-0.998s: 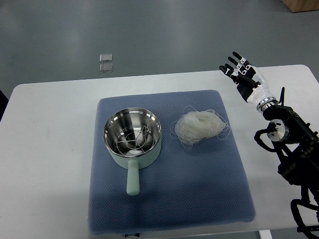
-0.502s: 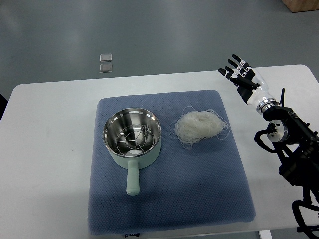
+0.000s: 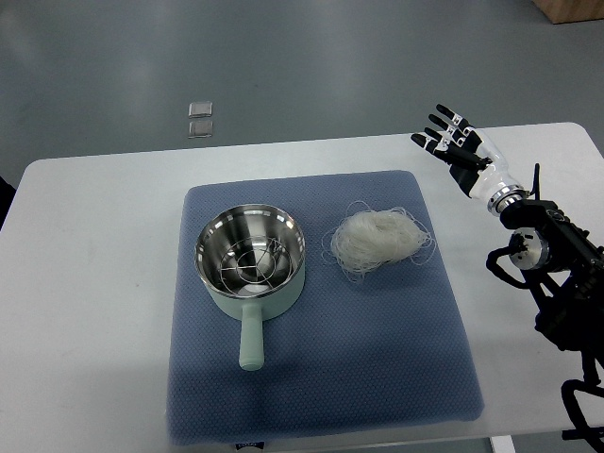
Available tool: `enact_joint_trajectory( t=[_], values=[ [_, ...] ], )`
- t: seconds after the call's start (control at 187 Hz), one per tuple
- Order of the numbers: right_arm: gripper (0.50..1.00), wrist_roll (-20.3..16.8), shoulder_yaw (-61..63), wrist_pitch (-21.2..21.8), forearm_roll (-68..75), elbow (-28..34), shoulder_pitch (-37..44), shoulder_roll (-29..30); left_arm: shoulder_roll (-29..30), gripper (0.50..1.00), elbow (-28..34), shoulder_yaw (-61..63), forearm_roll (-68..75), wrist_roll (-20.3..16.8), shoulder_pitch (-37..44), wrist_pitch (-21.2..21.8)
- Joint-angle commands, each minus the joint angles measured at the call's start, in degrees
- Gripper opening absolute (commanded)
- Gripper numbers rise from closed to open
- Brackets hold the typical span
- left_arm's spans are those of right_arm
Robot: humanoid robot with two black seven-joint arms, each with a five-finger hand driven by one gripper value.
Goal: Put vermicelli into pot with right hand
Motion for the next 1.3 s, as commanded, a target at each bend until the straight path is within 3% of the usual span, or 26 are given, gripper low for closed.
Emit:
enact_joint_trajectory(
  t=[0.0, 0.331, 0.641, 0.87, 1.036, 1.292],
  values=[
    [0.924, 0.1, -0.2, 0.1, -0.9, 0.0, 0.1, -0.1, 0.0, 1.0, 0.0, 0.0, 0.0, 0.1, 0.0, 0.0],
    [0.924, 0.1, -0.4, 2.1, -6.5, 0.5, 0.5, -0.8, 0.0, 1.0, -0.2, 0.1, 0.0, 0.1, 0.0, -0.3],
    [0.924, 0.8, -5.9, 10.4, -23.6, 3.1, 4.3, -6.2, 0.0, 1.0, -0.2, 0.2, 0.0, 0.1, 0.0, -0.4],
    [0.924, 1.1, -16.8, 18.3, -38.7, 7.7, 10.4, -12.6, 0.0, 1.0, -0.4, 0.2, 0.0, 0.1, 0.0, -0.4],
    [0.924, 0.9, -22.9, 22.8, -44.1, 9.4, 14.8, -14.1, 0.0, 1.0, -0.5, 0.2, 0.1, 0.1, 0.0, -0.4],
    [0.924, 0.6, -28.9, 24.4, -53.7, 11.6, 16.9, -13.4, 0.0, 1.0, -0.5, 0.0, 0.0, 0.1, 0.0, -0.4]
  ],
)
